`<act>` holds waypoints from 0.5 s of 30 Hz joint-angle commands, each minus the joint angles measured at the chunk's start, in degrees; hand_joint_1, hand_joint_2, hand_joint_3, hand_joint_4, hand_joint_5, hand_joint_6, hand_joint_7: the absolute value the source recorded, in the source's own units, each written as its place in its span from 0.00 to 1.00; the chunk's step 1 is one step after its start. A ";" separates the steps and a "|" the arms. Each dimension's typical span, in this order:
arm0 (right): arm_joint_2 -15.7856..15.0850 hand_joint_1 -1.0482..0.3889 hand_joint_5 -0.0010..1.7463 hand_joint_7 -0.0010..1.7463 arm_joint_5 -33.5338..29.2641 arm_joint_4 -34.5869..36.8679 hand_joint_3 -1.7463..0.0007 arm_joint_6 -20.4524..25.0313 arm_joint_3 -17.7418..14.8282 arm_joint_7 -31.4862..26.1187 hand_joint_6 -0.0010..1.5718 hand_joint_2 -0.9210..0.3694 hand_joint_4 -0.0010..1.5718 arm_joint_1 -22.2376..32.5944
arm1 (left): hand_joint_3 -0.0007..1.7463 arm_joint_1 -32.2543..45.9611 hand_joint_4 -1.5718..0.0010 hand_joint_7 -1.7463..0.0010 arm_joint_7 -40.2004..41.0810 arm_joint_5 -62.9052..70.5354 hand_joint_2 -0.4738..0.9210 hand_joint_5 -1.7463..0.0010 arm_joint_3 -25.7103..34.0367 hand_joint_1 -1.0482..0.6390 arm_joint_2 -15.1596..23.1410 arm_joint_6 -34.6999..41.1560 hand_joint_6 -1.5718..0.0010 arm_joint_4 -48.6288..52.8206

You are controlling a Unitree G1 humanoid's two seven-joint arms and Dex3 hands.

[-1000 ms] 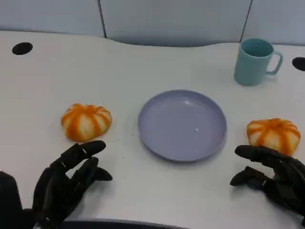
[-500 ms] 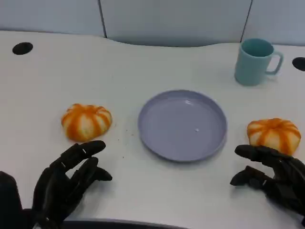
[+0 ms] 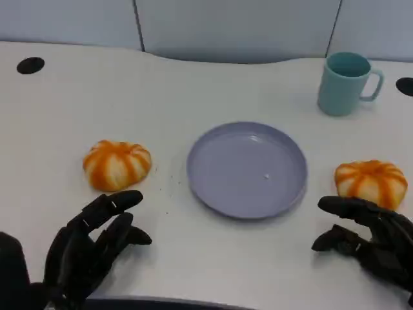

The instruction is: Grasp the bread from the table and place it into the plate.

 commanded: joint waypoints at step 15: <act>0.55 0.44 0.67 0.24 -0.46 -0.51 0.95 0.96 0.29 -1.65 0.50 0.00 0.36 1.31 | 0.02 -2.49 0.88 0.96 -1.68 12.61 1.00 0.52 -5.53 0.34 10.73 -13.38 0.73 -7.11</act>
